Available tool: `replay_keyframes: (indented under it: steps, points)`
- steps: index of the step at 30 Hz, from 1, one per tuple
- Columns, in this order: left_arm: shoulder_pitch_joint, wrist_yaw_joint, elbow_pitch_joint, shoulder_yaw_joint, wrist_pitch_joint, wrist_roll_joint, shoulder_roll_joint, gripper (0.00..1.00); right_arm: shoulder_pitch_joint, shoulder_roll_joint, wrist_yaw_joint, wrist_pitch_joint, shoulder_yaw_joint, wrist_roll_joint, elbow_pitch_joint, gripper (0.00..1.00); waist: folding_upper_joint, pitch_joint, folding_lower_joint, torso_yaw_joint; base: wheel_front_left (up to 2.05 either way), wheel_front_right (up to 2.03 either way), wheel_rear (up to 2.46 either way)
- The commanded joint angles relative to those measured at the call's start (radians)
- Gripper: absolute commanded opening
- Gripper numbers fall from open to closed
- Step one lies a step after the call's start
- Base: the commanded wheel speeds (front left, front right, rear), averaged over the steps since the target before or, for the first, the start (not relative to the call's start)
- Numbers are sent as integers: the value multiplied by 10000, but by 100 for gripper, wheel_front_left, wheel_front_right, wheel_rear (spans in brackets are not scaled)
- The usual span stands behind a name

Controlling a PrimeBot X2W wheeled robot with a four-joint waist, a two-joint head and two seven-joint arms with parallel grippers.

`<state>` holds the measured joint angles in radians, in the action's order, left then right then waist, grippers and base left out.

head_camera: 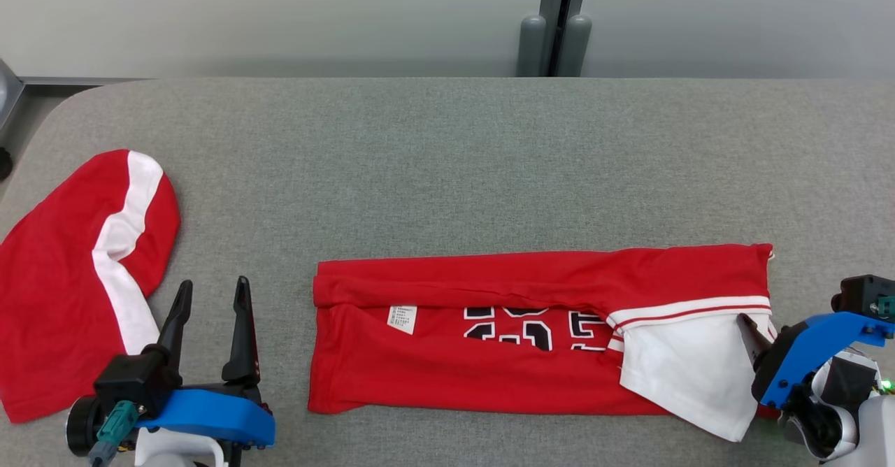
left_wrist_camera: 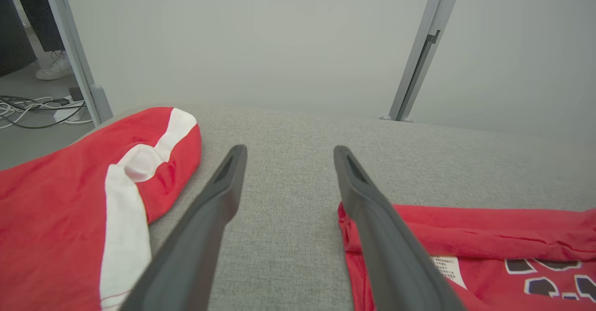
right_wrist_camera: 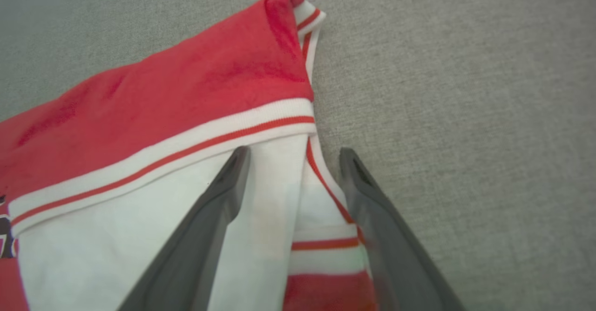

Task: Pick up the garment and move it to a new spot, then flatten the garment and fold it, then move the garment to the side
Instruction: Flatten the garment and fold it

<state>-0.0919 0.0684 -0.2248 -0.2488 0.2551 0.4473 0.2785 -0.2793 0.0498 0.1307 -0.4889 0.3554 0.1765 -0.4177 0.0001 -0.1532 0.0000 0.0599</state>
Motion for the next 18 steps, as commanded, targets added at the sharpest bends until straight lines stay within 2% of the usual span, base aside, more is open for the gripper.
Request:
replay_keyframes:
  steps: [1,11,12,13,14,15,18]
  points:
    - [-137,-33,49,-46,-42,-42,35,100,-192,16,1,-67,53,-15,-112,100,-1,-23,0,26,0,0,0]
    - [-212,-68,111,-122,-128,71,114,100,-607,-14,3,-711,-141,101,-1050,100,-1,-168,0,95,0,0,0]
    - [-220,-65,110,-133,-130,71,112,100,-630,-18,3,-757,-192,219,-1084,90,-1,-170,0,95,0,0,0]
    - [-230,-59,114,-145,-135,77,104,100,-651,-8,4,-780,-270,266,-1120,65,-1,-169,0,94,0,0,0]
    - [-231,-49,110,-155,-144,77,100,100,-665,40,4,-774,-359,320,-1140,27,-1,-162,0,91,0,0,0]
    - [-225,-40,111,-164,-157,69,101,100,-688,85,4,-699,-419,397,-1135,0,-1,-153,0,84,0,0,0]
    - [-205,-35,87,-196,-182,99,104,100,-703,245,3,-486,-479,478,-1010,0,-1,-116,0,55,0,0,0]
